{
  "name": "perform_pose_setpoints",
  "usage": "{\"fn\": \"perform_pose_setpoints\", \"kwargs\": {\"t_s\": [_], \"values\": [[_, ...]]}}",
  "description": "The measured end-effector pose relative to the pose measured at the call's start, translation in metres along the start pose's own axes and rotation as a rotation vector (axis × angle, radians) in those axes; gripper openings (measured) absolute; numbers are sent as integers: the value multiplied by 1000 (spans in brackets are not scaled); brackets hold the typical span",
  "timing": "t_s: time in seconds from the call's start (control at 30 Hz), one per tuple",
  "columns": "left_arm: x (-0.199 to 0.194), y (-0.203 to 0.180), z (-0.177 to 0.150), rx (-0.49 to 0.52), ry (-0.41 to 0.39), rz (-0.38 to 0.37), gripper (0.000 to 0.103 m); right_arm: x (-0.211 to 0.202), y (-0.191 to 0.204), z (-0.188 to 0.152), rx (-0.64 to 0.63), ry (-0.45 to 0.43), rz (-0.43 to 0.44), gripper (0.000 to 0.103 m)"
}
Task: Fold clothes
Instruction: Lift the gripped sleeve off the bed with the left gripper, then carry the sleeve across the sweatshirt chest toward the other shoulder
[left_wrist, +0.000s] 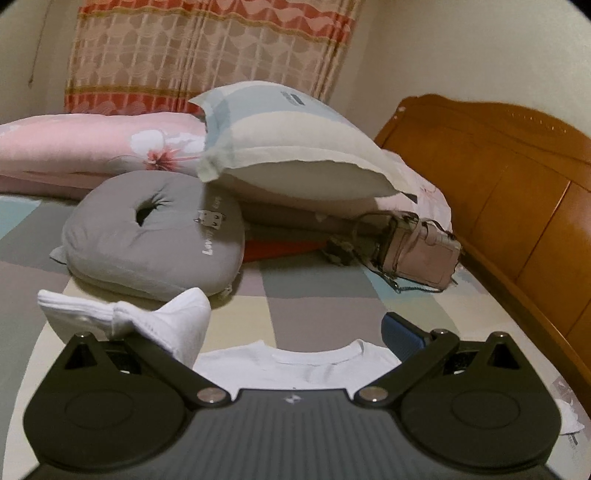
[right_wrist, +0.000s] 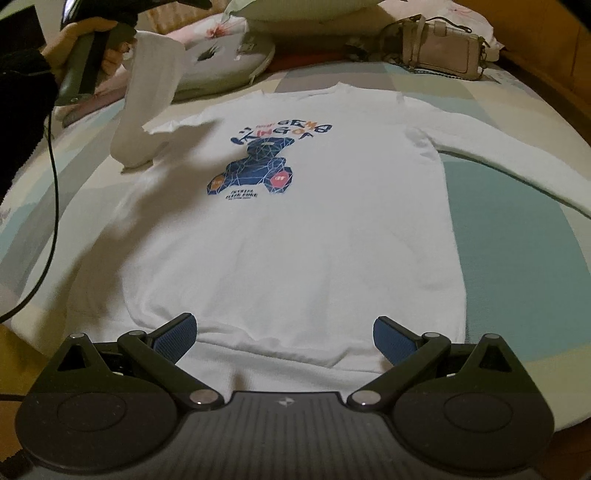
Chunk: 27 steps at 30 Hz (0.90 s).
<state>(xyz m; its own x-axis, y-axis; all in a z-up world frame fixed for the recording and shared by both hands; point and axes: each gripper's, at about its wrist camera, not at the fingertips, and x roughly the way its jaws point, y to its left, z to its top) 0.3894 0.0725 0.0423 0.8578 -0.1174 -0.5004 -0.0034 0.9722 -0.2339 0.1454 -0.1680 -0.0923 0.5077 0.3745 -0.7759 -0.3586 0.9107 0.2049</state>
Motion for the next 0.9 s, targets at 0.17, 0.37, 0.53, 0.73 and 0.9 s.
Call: {"fn": "perform_pose_setpoints", "kwargs": {"t_s": [0.17, 0.37, 0.53, 0.73, 0.9], "values": [[12, -18, 9, 17, 19, -8, 102, 1, -6, -3, 9, -3, 12, 103], [32, -40, 18, 30, 43, -13, 102, -1, -14, -3, 36, -34, 35, 103], [50, -58, 16, 43, 65, -26, 102, 1, -19, -4, 45, -33, 30, 103], [68, -80, 5, 67, 89, -44, 102, -3, -29, -6, 83, -59, 33, 103], [84, -99, -10, 95, 90, -60, 102, -5, -35, -6, 114, -86, 44, 103]]}}
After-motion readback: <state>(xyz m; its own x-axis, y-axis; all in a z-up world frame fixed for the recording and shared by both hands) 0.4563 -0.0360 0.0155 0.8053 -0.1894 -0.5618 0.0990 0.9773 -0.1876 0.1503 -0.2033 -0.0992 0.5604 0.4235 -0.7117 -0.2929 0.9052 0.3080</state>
